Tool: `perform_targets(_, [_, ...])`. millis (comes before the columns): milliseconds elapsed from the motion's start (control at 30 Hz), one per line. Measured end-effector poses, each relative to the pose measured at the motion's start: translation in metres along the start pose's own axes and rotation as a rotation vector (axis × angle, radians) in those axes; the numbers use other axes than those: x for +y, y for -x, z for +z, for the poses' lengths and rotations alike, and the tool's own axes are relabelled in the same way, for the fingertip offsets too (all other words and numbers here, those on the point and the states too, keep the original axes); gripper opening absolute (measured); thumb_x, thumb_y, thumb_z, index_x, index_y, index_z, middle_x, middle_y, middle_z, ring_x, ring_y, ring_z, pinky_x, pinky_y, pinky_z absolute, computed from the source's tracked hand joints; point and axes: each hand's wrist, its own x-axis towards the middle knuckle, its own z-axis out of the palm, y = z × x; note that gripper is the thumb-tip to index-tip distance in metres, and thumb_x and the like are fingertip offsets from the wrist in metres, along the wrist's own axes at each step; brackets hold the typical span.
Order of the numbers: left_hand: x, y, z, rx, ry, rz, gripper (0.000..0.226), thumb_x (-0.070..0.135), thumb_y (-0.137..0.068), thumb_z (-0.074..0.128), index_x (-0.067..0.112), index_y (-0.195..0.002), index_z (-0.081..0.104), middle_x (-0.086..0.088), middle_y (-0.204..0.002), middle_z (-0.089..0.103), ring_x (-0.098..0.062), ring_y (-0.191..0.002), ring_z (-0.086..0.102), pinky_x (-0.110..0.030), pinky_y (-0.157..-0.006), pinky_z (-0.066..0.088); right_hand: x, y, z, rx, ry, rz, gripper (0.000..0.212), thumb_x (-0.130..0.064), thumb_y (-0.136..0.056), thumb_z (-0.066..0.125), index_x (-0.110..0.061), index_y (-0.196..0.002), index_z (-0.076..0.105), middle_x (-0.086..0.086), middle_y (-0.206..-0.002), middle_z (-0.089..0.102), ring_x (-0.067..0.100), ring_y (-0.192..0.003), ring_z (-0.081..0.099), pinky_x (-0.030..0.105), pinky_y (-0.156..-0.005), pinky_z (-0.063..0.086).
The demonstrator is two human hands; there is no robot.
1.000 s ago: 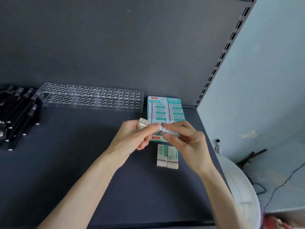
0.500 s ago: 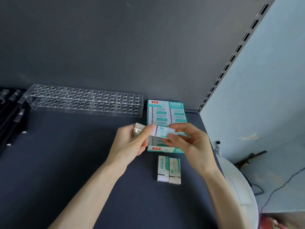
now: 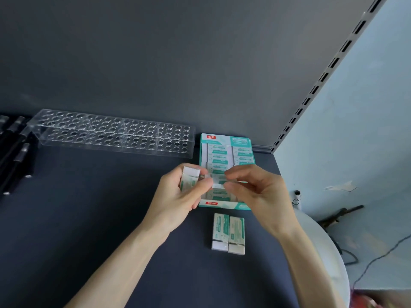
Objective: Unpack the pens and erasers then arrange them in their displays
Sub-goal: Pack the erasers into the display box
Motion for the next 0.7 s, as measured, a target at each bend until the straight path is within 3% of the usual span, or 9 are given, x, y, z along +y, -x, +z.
perform_targets(167, [-0.001, -0.001, 0.001, 0.112, 0.035, -0.065, 0.015, 0.026, -0.092, 0.057, 0.011, -0.092, 0.057, 0.007, -0.068, 0.059, -0.007, -0.046, 0.041, -0.016, -0.044, 0.034, 0.004, -0.003, 0.007, 0.05, 0.361, -0.185, 0.014, -0.004, -0.077, 0.073, -0.018, -0.08, 0.073, -0.017, -0.09, 0.064, 0.004, -0.089, 0.061, 0.016, -0.08, 0.048])
perform_targets(333, [-0.002, -0.002, -0.001, 0.227, 0.112, -0.081, 0.016, 0.017, -0.098, 0.042, 0.008, -0.093, 0.054, -0.001, -0.072, 0.053, -0.011, -0.046, 0.045, -0.021, -0.04, 0.035, 0.012, -0.004, 0.008, 0.075, 0.579, -0.281, 0.008, -0.001, -0.076, 0.073, -0.007, -0.08, 0.073, -0.01, -0.09, 0.062, 0.013, -0.087, 0.06, 0.009, -0.081, 0.044])
perform_targets(433, [-0.003, -0.002, -0.002, 0.248, 0.083, -0.011, 0.018, 0.017, -0.098, 0.046, 0.011, -0.09, 0.06, 0.004, -0.066, 0.057, -0.008, -0.055, 0.055, -0.017, -0.052, 0.044, 0.013, -0.006, 0.011, 0.068, 0.633, -0.326, 0.007, 0.0, -0.077, 0.072, -0.006, -0.08, 0.073, -0.002, -0.091, 0.066, 0.022, -0.088, 0.059, 0.017, -0.08, 0.044])
perform_targets(500, [-0.003, -0.002, -0.002, 0.251, 0.079, 0.053, 0.015, 0.018, -0.095, 0.051, 0.012, -0.089, 0.064, 0.007, -0.064, 0.06, -0.001, -0.063, 0.055, -0.008, -0.06, 0.042, 0.015, -0.007, 0.012, 0.062, 0.666, -0.366, 0.006, -0.001, -0.078, 0.072, -0.006, -0.081, 0.073, -0.001, -0.092, 0.067, 0.024, -0.088, 0.059, 0.024, -0.079, 0.046])
perform_targets(633, [0.0, -0.001, -0.001, 0.19, 0.149, 0.09, 0.011, 0.015, -0.092, 0.056, 0.01, -0.093, 0.066, 0.005, -0.072, 0.07, 0.003, -0.066, 0.059, -0.006, -0.057, 0.041, 0.016, -0.007, 0.012, 0.073, 0.707, -0.372, 0.007, -0.004, -0.078, 0.072, -0.008, -0.083, 0.075, -0.001, -0.094, 0.067, 0.024, -0.092, 0.056, 0.033, -0.076, 0.052])
perform_targets(700, [-0.001, -0.001, -0.002, 0.158, 0.172, 0.08, 0.01, 0.016, -0.09, 0.058, 0.011, -0.094, 0.067, 0.001, -0.079, 0.074, 0.0, -0.068, 0.061, -0.009, -0.057, 0.042, 0.016, -0.008, 0.013, 0.077, 0.72, -0.378, 0.008, -0.005, -0.078, 0.072, -0.01, -0.084, 0.075, 0.0, -0.097, 0.064, 0.023, -0.093, 0.052, 0.029, -0.076, 0.049])
